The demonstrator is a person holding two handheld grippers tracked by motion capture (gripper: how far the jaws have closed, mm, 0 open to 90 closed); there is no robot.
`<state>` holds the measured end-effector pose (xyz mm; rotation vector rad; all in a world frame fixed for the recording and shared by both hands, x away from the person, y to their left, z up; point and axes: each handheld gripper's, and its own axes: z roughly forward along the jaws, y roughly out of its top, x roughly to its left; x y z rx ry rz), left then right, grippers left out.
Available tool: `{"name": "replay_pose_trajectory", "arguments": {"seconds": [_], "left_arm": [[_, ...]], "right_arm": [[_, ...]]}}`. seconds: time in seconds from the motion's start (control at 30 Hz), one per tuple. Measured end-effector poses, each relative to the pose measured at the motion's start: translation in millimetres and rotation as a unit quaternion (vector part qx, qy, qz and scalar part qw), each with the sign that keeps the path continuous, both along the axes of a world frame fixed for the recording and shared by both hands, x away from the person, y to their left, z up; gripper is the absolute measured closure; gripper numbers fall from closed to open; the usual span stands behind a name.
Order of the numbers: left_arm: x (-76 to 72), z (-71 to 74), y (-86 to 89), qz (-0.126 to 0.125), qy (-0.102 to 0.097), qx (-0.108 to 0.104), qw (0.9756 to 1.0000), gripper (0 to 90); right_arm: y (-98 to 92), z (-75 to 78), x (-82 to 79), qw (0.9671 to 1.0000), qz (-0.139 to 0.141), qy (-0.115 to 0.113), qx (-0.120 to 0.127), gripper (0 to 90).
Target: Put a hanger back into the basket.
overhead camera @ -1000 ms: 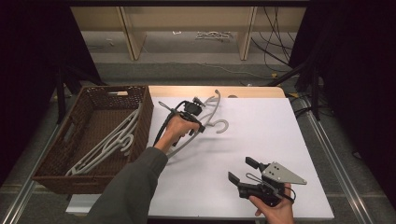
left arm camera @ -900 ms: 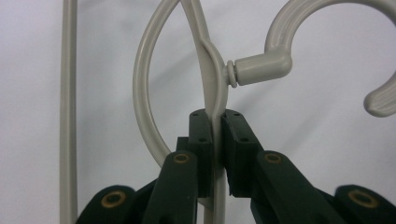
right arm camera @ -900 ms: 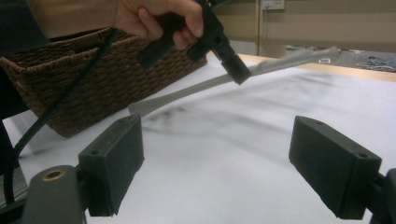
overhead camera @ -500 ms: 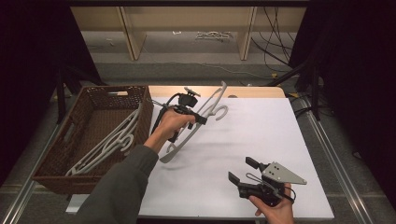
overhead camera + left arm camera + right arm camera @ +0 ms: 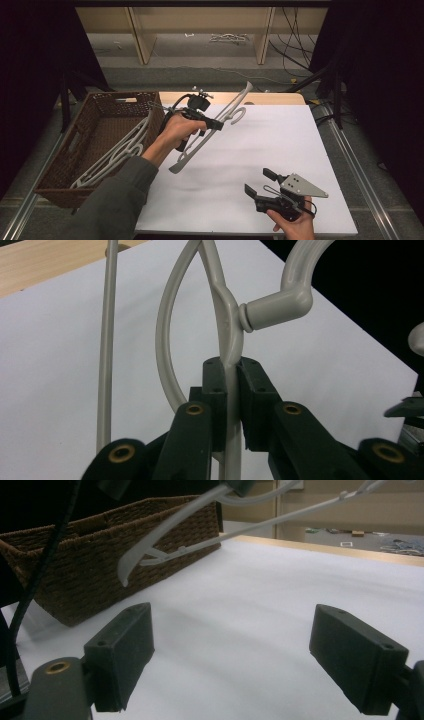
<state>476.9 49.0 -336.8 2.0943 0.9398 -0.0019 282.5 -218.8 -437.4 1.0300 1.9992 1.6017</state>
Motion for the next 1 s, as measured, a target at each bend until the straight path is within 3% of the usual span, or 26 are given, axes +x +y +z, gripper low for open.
{"name": "replay_pose_trajectory", "arguments": {"seconds": [0.33,0.43,0.57,0.77,1.0], "left_arm": [[-6.9,23.5,12.4,-0.001,-0.007,-0.015,0.9999,82.7],[-8.6,29.6,14.3,-0.004,-0.012,-0.011,0.9999,82.7],[-13.6,43.0,20.5,-0.008,-0.010,-0.030,0.9995,82.7],[-19.7,59.2,34.2,-0.009,-0.018,-0.036,0.9992,82.8],[-22.5,78.8,58.6,0.009,-0.036,-0.034,0.9987,82.8]], "right_arm": [[0.8,-0.7,0.4,1.0000,-0.001,-0.001,0.002,18.9],[1.1,-0.8,0.6,1.0000,-0.001,-0.002,0.001,18.9],[1.0,-0.7,0.4,1.0000,-0.003,0.000,-0.003,18.9],[1.3,-0.7,0.4,1.0000,0.000,-0.001,0.000,18.9],[1.0,-0.6,0.4,0.9999,-0.006,0.001,-0.008,18.9]]}}
